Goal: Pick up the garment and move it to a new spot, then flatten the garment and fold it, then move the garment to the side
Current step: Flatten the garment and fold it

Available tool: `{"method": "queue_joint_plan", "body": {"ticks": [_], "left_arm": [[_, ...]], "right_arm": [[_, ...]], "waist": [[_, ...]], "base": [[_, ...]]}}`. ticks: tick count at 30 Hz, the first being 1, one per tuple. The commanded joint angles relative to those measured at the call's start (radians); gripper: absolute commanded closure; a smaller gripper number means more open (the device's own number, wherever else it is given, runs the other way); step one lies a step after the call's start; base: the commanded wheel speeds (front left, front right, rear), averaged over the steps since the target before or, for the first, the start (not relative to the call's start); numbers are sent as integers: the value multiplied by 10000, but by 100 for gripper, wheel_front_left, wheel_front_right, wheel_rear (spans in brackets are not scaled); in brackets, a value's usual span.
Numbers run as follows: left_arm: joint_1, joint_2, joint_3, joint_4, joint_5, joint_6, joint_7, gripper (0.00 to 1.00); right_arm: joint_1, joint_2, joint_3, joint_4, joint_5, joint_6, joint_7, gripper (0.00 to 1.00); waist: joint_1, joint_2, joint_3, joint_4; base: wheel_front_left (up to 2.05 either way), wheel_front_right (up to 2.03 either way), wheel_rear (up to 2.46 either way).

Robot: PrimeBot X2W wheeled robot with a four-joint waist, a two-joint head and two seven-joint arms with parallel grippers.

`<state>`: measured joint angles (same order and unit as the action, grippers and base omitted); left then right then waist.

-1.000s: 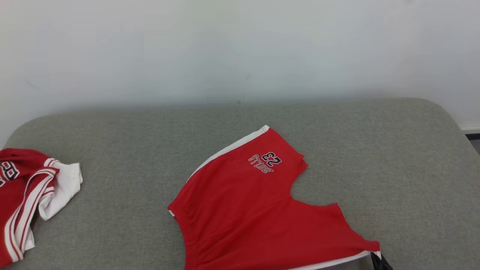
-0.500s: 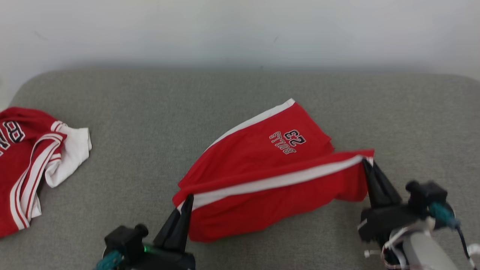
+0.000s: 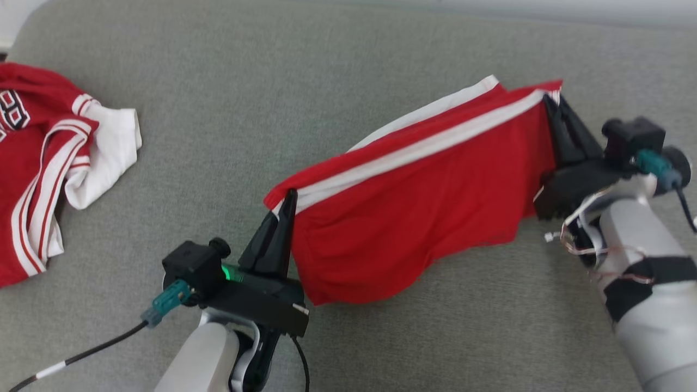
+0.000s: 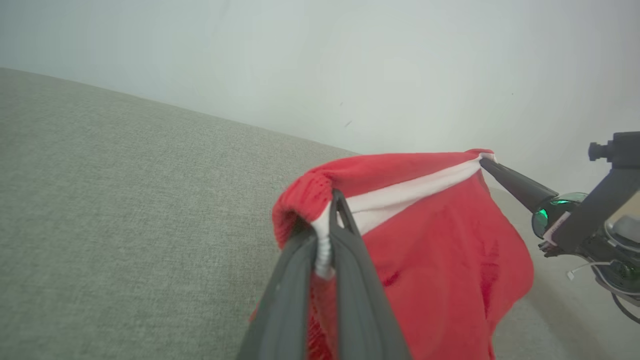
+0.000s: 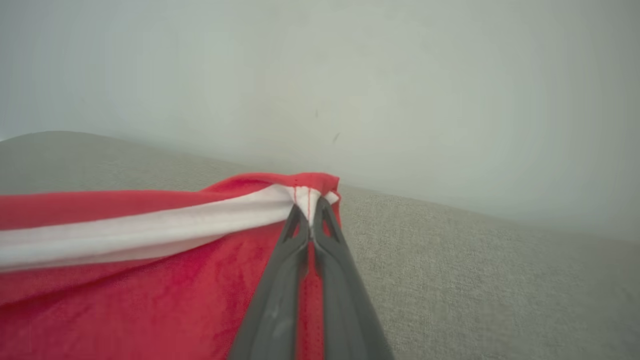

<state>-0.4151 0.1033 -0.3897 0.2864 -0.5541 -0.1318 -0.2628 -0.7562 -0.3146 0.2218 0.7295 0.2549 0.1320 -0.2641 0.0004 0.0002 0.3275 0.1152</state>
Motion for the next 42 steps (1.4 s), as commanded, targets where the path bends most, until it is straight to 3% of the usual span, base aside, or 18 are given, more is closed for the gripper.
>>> {"method": "queue_joint_plan", "body": {"ticks": [1,13,14,15,16,17,25,33,42], "left_arm": [[-267,-89,37,87,84,22,-30,100],[-1052,-481,573,449,650,23,-31,100],[-1063,-494,593,459,712,23,-31,95],[-1066,-504,589,479,746,23,-30,59],[-1054,-507,558,507,788,23,-30,42],[-1037,-510,523,532,822,23,-30,0],[-562,-526,786,447,1156,22,-30,0],[376,-527,1188,332,1499,22,-30,0],[849,-528,1185,328,1710,22,-30,0]], "right_arm": [[-449,-80,50,257,-80,-20,-4,100],[-2368,-17,227,1958,-726,-20,-1,100],[-2381,29,209,2004,-702,-20,1,100],[-2372,68,193,2044,-702,-20,1,62],[-2335,132,201,2133,-674,-20,1,0],[-2307,187,179,2145,-606,-20,2,0],[-1611,167,36,1261,-95,-20,-1,0],[297,33,-494,269,1032,-20,-1,0],[1350,269,-136,1078,1860,-20,64,0]], "waist": [[-4,-2,955,600],[-4,-2,1726,839],[-4,-2,1723,834],[-4,-2,1711,823],[-4,-2,1683,804],[-4,-2,1653,786],[-4,-2,1160,610],[-4,-2,507,481],[-4,-2,208,471]], "base": [[0,0,0],[0,0,0],[0,0,0],[0,0,0],[0,0,0],[0,0,0],[0,0,0],[0,0,0],[0,0,0]]}}
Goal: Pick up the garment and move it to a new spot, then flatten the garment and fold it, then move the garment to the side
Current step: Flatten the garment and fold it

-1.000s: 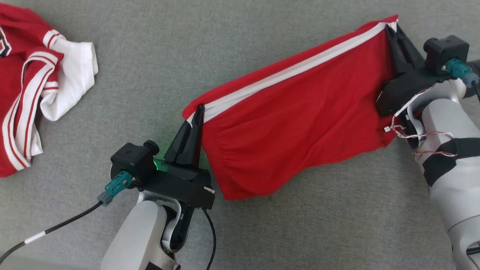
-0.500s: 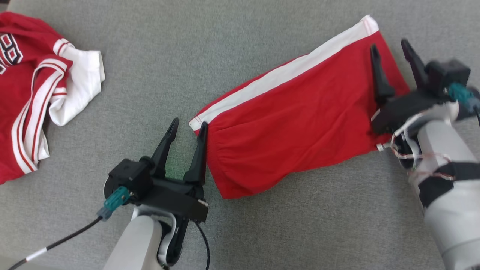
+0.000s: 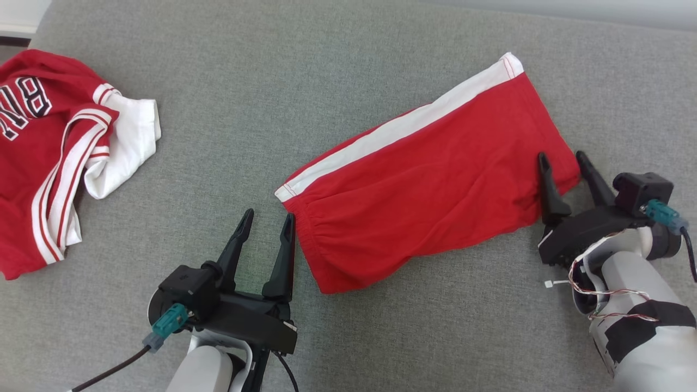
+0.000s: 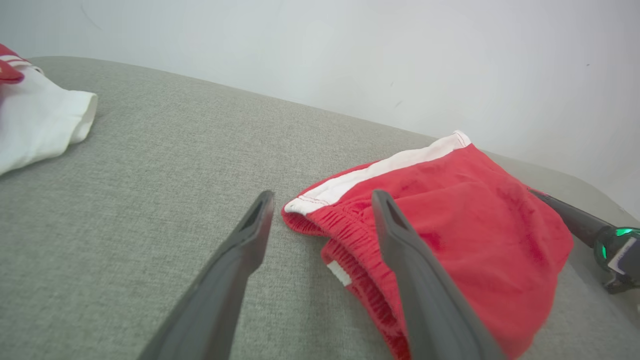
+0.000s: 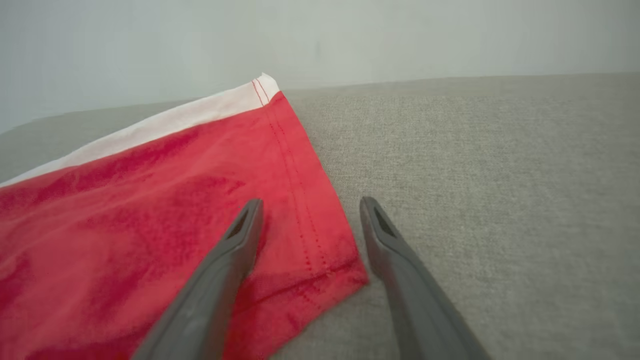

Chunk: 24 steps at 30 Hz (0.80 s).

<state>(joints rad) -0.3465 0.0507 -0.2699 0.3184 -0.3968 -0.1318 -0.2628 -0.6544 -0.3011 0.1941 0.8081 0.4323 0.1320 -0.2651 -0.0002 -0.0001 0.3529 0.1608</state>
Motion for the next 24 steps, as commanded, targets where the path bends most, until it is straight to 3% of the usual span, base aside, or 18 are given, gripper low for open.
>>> {"method": "queue_joint_plan", "body": {"ticks": [1,2,3,4,5,14,24], "left_arm": [[189,-3,-23,16,142,22,-30,0],[200,-1,-30,21,155,22,-30,0],[207,-3,-31,28,165,22,-30,0],[209,-3,-35,32,169,22,-30,0],[215,-3,-45,36,178,22,-30,0],[520,-3,41,184,331,22,-30,0],[1334,122,306,431,588,22,-30,0]], "right_arm": [[355,178,230,470,157,-20,131,0],[367,203,301,655,205,-20,163,9],[378,232,368,829,284,-20,202,52],[384,259,417,988,336,-20,199,70],[411,280,449,1140,405,-20,196,100],[739,413,309,1688,893,-20,72,100],[2055,946,-1202,878,949,-21,24,100]], "waist": [[2,1,-71,26],[2,1,-93,37],[2,1,-119,49],[2,1,-147,56],[2,1,-192,65],[2,1,-701,-80],[2,1,-1812,-965]], "base": [[0,0,0],[0,0,0],[0,0,0],[0,0,0],[0,0,0],[0,0,0],[0,0,0]]}}
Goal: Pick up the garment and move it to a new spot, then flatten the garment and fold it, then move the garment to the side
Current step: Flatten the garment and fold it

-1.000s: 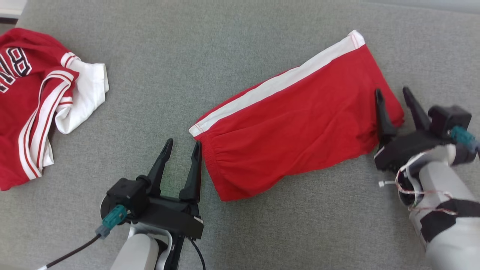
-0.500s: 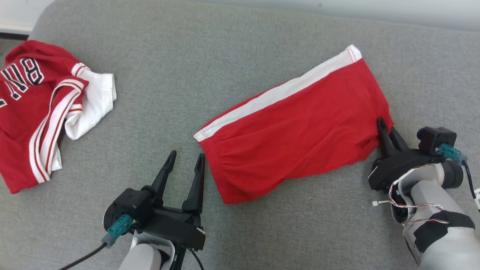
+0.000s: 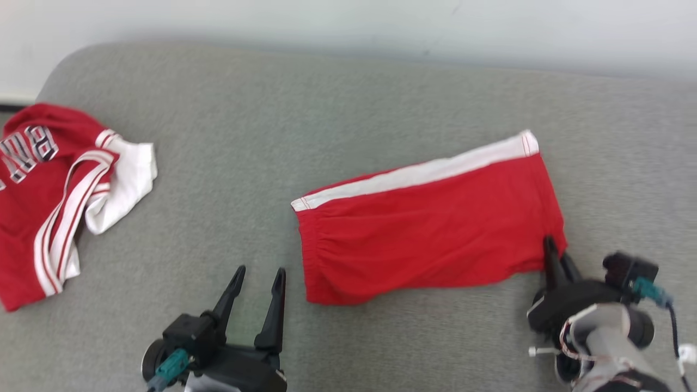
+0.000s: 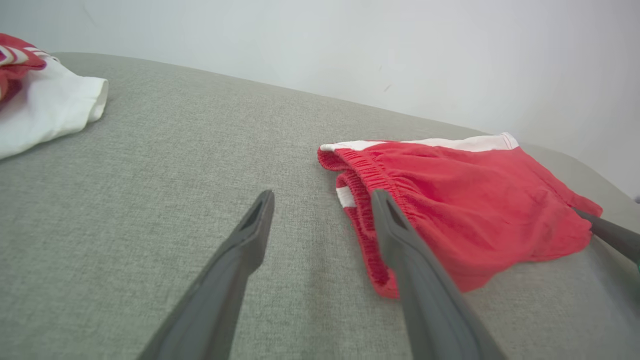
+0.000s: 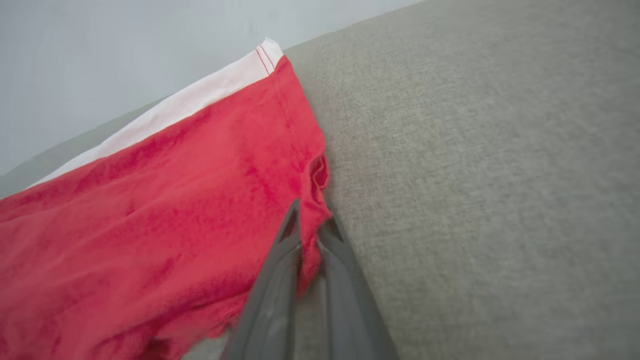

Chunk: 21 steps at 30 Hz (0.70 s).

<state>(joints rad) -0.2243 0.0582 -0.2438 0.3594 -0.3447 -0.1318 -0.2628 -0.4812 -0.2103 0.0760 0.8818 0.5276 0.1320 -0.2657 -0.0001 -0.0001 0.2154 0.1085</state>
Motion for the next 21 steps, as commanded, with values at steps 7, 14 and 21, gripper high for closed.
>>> {"method": "queue_joint_plan", "body": {"ticks": [7,14,21], "left_arm": [[698,77,169,81,165,22,-30,0],[1227,118,377,45,204,22,-30,0],[1451,141,330,68,237,22,-30,0]], "right_arm": [[1741,584,-961,-622,-388,-22,27,100],[2799,977,-1574,-1378,-749,-22,15,100],[3021,1153,-1780,-2460,-1339,-21,13,100]], "waist": [[1,1,-1117,-1151],[1,1,-1530,-1753],[1,1,-1648,-1806]], "base": [[0,0,0],[0,0,0],[0,0,0]]}}
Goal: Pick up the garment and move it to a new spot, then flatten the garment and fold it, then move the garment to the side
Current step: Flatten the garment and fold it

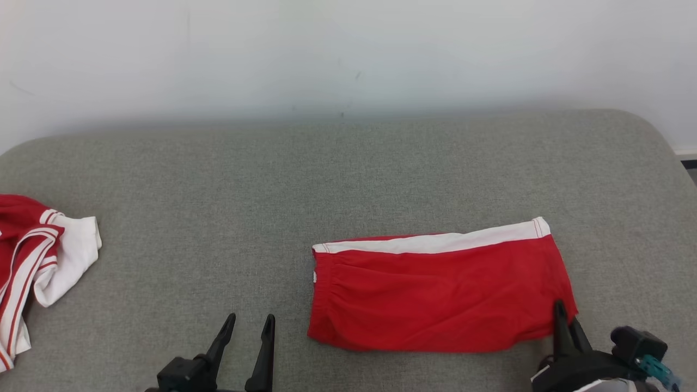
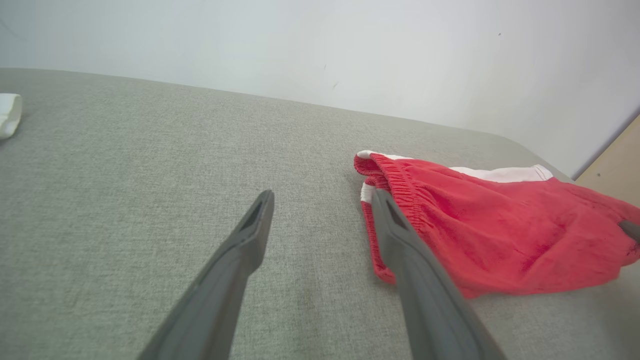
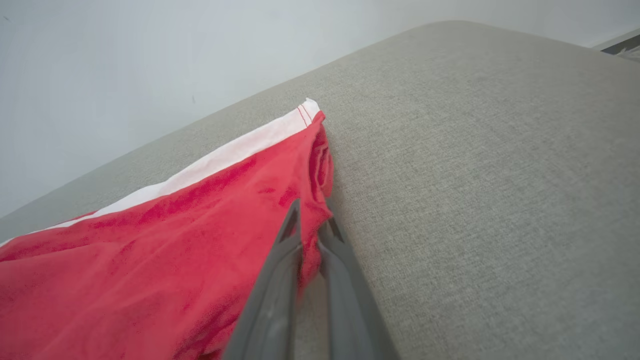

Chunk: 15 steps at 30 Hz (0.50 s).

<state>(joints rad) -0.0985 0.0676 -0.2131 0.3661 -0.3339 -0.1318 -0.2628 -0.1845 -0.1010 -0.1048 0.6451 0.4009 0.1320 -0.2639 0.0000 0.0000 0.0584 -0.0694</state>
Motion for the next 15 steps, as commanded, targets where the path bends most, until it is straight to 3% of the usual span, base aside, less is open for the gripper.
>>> {"method": "queue_joint_plan", "body": {"ticks": [1,10,15], "left_arm": [[215,62,17,26,106,22,-30,0],[311,62,10,100,73,22,-30,0],[315,25,49,103,64,22,-30,0]], "right_arm": [[61,92,133,-293,-154,-21,-3,100],[15,150,2118,-2333,-559,-21,-3,100],[-112,66,3521,-2772,-522,-21,-3,100]], "waist": [[0,0,-94,-2],[0,0,-181,362],[0,0,-170,559]], "base": [[0,0,0],[0,0,0],[0,0,0]]}}
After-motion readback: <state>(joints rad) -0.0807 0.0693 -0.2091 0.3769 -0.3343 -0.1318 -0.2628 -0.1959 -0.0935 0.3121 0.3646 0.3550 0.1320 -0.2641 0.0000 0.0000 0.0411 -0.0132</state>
